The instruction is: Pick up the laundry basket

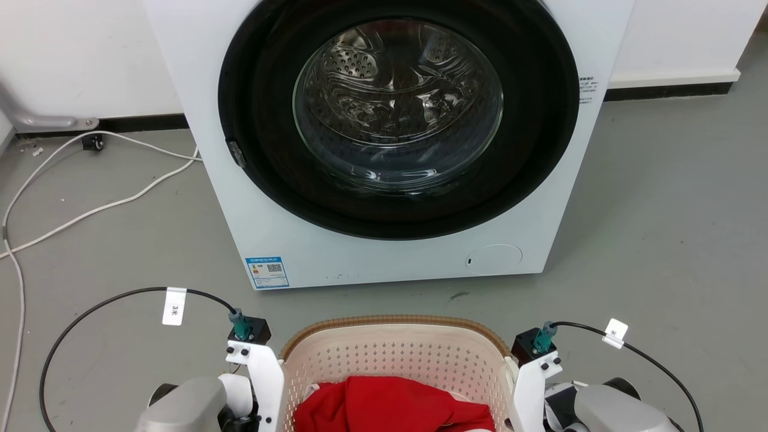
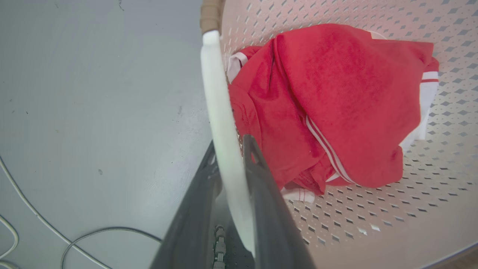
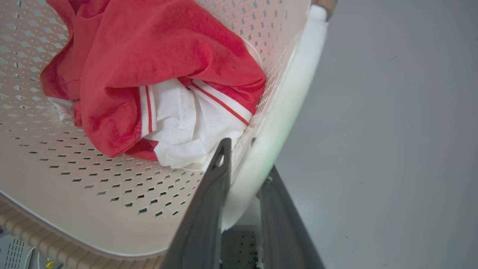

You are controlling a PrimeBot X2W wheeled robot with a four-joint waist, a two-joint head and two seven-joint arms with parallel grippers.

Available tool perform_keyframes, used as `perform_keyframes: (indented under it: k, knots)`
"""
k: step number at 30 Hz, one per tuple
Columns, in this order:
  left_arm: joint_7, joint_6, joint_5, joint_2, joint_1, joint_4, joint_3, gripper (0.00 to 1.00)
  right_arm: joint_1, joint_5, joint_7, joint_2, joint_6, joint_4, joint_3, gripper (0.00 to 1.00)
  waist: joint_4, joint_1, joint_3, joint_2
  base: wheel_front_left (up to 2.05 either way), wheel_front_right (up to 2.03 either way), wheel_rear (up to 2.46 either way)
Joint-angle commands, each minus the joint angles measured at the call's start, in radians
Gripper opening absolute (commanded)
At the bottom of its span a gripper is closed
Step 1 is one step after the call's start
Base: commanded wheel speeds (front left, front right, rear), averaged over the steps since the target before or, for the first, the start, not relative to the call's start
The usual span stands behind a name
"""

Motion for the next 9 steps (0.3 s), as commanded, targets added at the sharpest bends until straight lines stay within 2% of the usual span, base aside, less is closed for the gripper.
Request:
perform_keyframes:
  k: [1, 9]
  knots:
    - [-0.005, -0.003, -0.003, 0.007, -0.02, -0.003, -0.006, 0.0, 0.004, -0.003, 0.0, -0.007, -0.001, 0.004, 0.006, 0.0, 0.001, -0.0001, 0.0, 0.0, 0.0, 0.0, 0.0]
    - [-0.002, -0.003, -0.005, 0.004, -0.022, -0.002, -0.008, 0.0, 0.006, -0.003, 0.003, -0.01, -0.001, 0.001, 0.006, 0.0, 0.004, -0.0001, 0.0, 0.0, 0.0, 0.0, 0.0]
